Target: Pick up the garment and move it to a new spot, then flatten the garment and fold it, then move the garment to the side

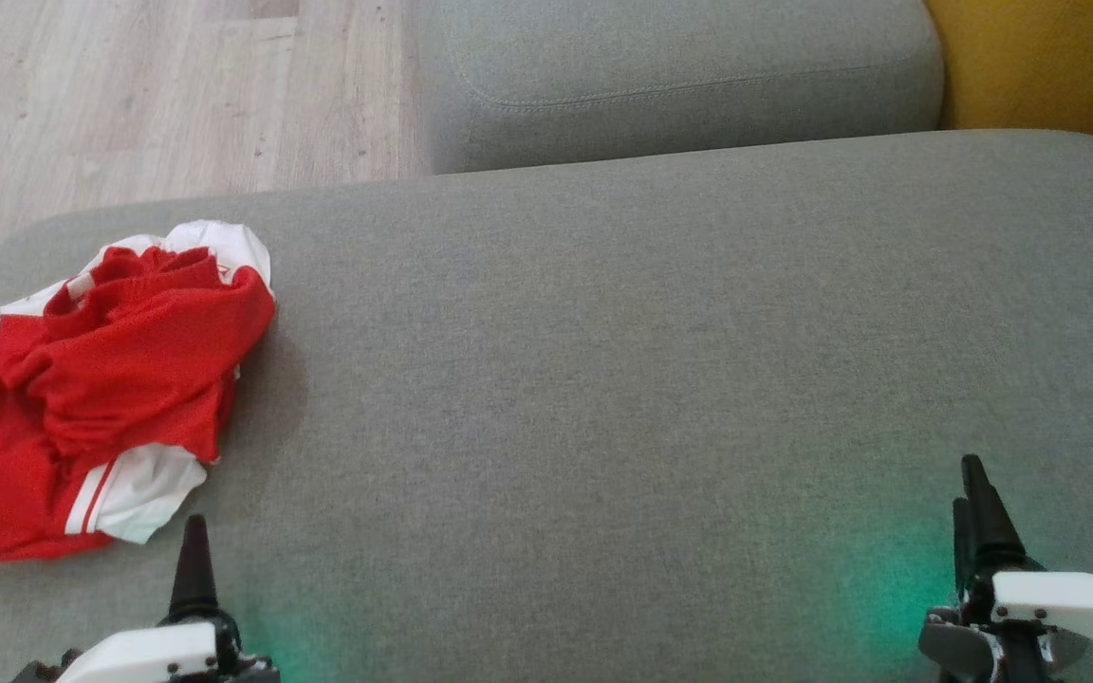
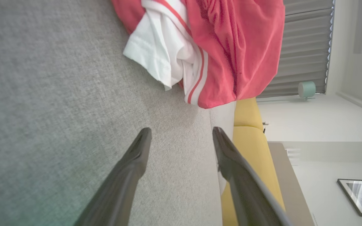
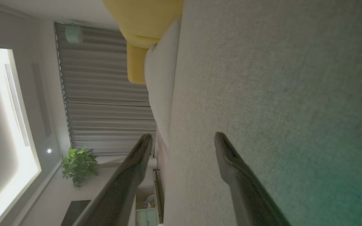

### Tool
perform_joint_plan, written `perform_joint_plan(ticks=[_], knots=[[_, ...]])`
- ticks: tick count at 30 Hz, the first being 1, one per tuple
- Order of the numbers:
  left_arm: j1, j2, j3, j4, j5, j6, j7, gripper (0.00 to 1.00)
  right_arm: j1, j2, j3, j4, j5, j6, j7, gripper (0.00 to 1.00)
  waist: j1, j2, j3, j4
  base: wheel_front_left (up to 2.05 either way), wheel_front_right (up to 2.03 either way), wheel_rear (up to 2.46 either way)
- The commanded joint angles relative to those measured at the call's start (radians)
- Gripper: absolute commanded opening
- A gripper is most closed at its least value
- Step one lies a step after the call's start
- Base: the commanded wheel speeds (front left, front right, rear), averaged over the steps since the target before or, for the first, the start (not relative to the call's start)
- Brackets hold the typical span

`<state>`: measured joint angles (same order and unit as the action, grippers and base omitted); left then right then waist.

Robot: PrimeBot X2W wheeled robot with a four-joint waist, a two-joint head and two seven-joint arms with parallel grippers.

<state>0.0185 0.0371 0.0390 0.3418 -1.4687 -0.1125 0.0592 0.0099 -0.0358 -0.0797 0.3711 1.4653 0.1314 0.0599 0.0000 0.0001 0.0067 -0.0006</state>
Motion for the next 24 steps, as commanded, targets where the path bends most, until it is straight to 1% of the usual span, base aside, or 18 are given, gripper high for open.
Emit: perform_joint_plan(ticks=[1,10,11,24], knots=[[-0.050,0.006,-0.002,-0.044,0.044,0.009,-0.012,1.00,-0.050,-0.006,0.011,-0.039,-0.048,0.000,-0.014,1.00,0.0000,-0.0001,0.000,0.000,0.00,0.00,0.00],[-0.051,0.007,-0.024,-0.078,0.168,0.036,-0.038,1.00,-0.058,-0.006,0.043,-0.052,-0.192,0.000,-0.040,1.00,0.0000,-0.0001,0.002,0.003,0.00,0.00,0.00],[-0.051,0.007,-0.024,-0.078,0.168,0.036,-0.038,1.00,-0.058,-0.006,0.043,-0.052,-0.192,0.000,-0.040,1.00,0.0000,-0.0001,0.002,0.003,0.00,0.00,0.00],[-0.053,0.008,-0.054,-0.113,0.323,0.054,-0.077,1.00,-0.070,-0.007,0.084,-0.078,-0.361,0.000,-0.079,1.00,0.0000,-0.0001,0.002,0.004,0.00,0.00,0.00]])
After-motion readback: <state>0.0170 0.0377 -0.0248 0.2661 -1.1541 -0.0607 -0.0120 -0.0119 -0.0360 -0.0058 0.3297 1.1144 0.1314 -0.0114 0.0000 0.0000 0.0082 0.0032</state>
